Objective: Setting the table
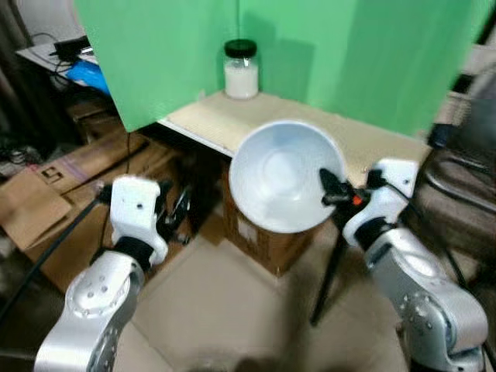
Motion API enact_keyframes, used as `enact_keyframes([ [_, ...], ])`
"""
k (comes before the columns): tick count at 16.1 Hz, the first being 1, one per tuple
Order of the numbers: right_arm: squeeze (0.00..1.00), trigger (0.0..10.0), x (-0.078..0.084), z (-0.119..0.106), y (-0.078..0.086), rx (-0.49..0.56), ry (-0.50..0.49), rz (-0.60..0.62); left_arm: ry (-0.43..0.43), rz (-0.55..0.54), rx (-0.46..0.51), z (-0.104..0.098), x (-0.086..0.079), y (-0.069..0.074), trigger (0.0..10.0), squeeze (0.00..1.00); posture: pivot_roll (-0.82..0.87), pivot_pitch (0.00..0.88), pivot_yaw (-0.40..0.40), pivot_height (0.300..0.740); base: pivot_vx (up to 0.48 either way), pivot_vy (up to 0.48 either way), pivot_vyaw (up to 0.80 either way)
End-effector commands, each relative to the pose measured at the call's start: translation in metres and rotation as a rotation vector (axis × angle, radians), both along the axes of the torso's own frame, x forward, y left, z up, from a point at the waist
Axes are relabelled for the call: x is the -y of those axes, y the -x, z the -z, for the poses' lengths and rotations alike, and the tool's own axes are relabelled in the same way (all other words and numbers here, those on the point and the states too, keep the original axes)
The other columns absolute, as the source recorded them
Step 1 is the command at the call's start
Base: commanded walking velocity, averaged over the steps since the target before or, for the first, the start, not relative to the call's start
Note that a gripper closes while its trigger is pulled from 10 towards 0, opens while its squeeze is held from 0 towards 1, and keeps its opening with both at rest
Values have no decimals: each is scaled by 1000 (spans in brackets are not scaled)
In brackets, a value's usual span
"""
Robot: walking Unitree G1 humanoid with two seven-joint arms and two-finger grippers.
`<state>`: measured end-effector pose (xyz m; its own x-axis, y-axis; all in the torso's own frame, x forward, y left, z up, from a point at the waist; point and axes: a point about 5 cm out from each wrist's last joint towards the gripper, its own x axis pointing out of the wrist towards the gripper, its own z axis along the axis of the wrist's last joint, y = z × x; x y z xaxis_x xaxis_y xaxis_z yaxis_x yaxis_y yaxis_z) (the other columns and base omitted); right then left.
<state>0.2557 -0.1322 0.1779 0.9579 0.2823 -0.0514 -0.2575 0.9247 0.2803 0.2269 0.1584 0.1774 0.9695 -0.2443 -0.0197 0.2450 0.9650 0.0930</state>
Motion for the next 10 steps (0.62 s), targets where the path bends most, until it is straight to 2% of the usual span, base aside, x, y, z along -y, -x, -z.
enact_keyframes([
  [1,0,10000,-2,-9,0,48,-7,-2,-10,-5,-16,2,-2,0,10000,0,-61,0,22,740,-270,0,0],
  [10,0,10000,1,-9,-2,44,1,21,-5,3,-19,2,0,-2,10000,0,-67,0,26,740,-270,0,0],
])
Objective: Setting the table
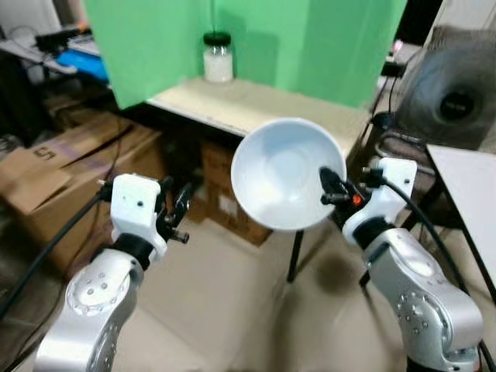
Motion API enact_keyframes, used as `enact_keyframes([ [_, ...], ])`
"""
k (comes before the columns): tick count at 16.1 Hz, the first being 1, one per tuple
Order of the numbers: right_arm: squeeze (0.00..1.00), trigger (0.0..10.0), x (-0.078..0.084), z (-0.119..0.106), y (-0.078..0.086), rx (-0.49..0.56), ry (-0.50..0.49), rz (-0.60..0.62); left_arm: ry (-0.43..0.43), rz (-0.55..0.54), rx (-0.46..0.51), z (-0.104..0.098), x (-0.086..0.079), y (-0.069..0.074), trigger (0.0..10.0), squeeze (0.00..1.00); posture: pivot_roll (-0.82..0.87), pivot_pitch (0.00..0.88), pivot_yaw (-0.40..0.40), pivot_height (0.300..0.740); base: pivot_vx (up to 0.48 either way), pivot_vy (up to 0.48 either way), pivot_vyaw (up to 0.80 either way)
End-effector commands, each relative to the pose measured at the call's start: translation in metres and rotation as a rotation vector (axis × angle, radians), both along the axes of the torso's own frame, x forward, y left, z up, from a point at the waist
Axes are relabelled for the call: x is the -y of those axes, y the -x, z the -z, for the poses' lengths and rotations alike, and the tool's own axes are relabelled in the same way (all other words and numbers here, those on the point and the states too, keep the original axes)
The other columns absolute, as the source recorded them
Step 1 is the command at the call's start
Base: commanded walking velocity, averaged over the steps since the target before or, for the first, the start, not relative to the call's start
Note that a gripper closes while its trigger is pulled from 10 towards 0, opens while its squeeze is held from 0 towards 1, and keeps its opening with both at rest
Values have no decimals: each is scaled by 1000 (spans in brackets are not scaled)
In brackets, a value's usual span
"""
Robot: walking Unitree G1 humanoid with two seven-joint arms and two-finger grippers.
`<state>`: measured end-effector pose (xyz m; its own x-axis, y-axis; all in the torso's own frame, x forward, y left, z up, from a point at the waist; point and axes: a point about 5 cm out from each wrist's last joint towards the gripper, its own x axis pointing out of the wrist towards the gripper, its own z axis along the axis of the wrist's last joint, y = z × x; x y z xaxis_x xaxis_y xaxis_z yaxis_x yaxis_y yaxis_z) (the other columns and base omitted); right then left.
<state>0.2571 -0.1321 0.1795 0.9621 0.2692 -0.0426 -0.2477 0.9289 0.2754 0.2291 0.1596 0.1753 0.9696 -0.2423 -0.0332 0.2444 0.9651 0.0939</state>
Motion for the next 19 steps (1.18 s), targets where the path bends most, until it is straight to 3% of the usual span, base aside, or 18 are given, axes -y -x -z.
enact_keyframes([
  [1,0,10000,1,-7,-1,34,-4,7,0,5,-7,1,2,0,10000,0,-69,0,26,740,-270,0,0],
  [10,0,10000,4,-8,0,38,8,18,-8,3,-19,4,3,0,10000,0,-77,0,23,740,-179,0,0],
  [19,0,10000,8,-8,0,32,31,29,-35,-2,-4,6,5,-2,10000,0,-83,0,12,740,0,0,-754],
])
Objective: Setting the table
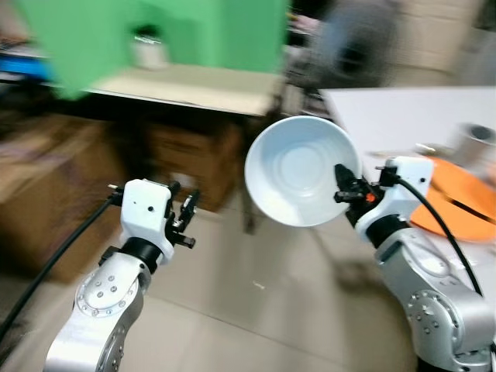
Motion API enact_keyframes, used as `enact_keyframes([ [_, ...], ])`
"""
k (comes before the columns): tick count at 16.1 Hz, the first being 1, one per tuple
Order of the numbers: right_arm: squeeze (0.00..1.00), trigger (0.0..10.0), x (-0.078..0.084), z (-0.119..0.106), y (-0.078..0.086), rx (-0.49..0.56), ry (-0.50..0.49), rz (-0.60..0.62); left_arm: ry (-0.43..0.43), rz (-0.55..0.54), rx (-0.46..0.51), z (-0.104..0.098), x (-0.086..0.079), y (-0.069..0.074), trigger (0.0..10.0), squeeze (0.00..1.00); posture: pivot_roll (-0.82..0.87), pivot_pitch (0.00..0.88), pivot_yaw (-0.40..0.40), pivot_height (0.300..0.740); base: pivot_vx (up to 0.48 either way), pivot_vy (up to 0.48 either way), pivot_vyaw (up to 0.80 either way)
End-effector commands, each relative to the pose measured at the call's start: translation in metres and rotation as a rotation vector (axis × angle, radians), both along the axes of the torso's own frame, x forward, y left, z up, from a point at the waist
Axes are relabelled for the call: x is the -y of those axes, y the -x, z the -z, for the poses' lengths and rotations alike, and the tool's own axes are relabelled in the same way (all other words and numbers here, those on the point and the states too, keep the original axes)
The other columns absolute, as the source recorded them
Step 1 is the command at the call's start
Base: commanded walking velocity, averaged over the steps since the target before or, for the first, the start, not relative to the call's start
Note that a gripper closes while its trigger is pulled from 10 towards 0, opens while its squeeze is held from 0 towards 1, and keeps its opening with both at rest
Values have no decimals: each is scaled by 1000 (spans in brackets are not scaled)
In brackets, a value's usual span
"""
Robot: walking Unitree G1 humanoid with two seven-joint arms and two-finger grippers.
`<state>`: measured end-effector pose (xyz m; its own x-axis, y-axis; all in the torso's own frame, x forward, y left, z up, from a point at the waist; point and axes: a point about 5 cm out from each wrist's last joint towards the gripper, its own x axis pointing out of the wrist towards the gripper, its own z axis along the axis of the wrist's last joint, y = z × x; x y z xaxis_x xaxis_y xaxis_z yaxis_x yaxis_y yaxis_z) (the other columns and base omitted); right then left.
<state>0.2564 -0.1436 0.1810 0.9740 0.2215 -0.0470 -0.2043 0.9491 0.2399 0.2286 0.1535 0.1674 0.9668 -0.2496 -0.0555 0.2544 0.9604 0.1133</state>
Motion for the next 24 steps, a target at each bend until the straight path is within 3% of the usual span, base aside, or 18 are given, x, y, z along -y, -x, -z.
enact_keyframes([
  [1,0,10000,-3,-7,-1,29,-3,-18,-14,-16,17,-2,-2,-2,10000,0,-83,0,10,740,0,0,-800],
  [12,0,10000,2,-6,-1,8,27,35,12,-67,66,-6,-7,-6,10000,0,-96,0,4,740,0,0,-800],
  [14,0,10000,1,-6,0,5,27,40,10,-64,59,-6,-6,-7,10000,0,-96,0,7,740,0,467,-800],
  [16,0,10000,1,-5,0,0,25,44,-42,-60,66,-6,-5,-9,10000,0,-95,0,9,740,0,0,-800],
  [19,0,10000,1,-5,0,-3,23,50,-51,-54,73,-7,-5,-9,10000,0,-95,0,11,740,0,-436,-800],
  [20,0,10000,1,-5,0,-4,22,53,-14,-60,44,-4,-5,-10,10000,0,-95,0,12,740,0,-289,-800],
  [24,0,10000,1,-5,0,-6,20,59,-30,-55,43,-4,-5,-11,10000,0,-97,0,16,740,0,360,-800],
])
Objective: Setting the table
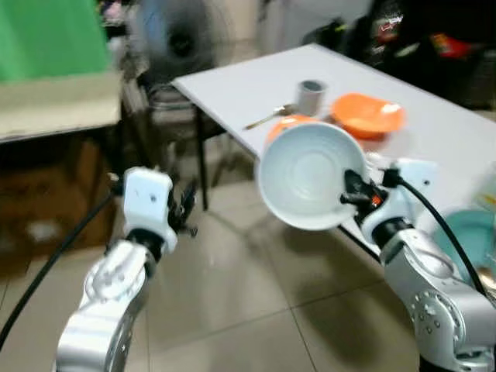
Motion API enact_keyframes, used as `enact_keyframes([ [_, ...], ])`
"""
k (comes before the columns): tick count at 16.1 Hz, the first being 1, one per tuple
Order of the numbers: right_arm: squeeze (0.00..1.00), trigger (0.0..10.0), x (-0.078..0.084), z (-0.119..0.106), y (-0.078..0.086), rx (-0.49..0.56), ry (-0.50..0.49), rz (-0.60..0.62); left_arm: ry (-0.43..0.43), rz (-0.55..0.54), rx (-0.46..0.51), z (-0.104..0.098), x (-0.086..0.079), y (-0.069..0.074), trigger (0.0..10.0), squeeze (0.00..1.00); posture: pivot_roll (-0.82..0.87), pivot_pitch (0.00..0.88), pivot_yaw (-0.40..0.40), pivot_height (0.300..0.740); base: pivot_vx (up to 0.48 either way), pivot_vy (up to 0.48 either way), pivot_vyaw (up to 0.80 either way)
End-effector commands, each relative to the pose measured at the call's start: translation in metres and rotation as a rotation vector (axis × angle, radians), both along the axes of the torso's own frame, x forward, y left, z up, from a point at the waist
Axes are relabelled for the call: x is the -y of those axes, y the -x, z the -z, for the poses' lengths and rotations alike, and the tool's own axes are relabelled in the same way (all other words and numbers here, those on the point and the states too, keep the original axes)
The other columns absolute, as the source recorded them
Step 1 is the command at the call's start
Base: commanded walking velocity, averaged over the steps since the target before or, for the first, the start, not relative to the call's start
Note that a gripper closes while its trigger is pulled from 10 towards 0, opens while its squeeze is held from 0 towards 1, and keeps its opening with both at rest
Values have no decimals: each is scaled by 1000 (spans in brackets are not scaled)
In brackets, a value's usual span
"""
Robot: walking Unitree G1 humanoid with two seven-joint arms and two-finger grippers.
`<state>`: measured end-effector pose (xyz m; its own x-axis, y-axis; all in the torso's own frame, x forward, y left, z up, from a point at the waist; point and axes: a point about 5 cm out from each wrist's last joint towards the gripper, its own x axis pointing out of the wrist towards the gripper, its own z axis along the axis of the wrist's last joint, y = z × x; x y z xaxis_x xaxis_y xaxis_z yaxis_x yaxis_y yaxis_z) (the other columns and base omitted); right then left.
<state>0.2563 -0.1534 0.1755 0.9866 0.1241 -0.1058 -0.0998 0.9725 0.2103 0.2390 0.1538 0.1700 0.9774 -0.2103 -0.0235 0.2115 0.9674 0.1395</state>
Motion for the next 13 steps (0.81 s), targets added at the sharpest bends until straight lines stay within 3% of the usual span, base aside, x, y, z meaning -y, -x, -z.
enact_keyframes([
  [1,0,10000,-8,-10,0,47,-18,-37,-24,-15,3,-2,-5,-1,10000,0,-97,0,16,740,0,0,-800],
  [3,0,10000,-8,-10,1,46,-20,-33,-50,0,17,-2,-4,-1,10000,0,-99,0,20,740,0,-480,-800],
  [6,0,10000,-7,-10,1,47,-20,-27,-19,5,3,-1,-3,-1,10000,0,-102,0,24,740,0,0,-800],
  [8,0,10000,-7,-10,2,46,-21,-21,-18,0,-7,-1,-5,-2,10000,0,-104,0,27,740,0,480,-800],
  [10,0,10000,-7,-10,2,44,-22,-20,-51,6,1,-1,-4,-2,10000,0,-104,0,26,740,0,-240,-800],
  [13,0,10000,-7,-10,3,42,-19,-18,-1,30,-8,1,-1,0,10000,0,-106,0,24,740,0,160,-800],
])
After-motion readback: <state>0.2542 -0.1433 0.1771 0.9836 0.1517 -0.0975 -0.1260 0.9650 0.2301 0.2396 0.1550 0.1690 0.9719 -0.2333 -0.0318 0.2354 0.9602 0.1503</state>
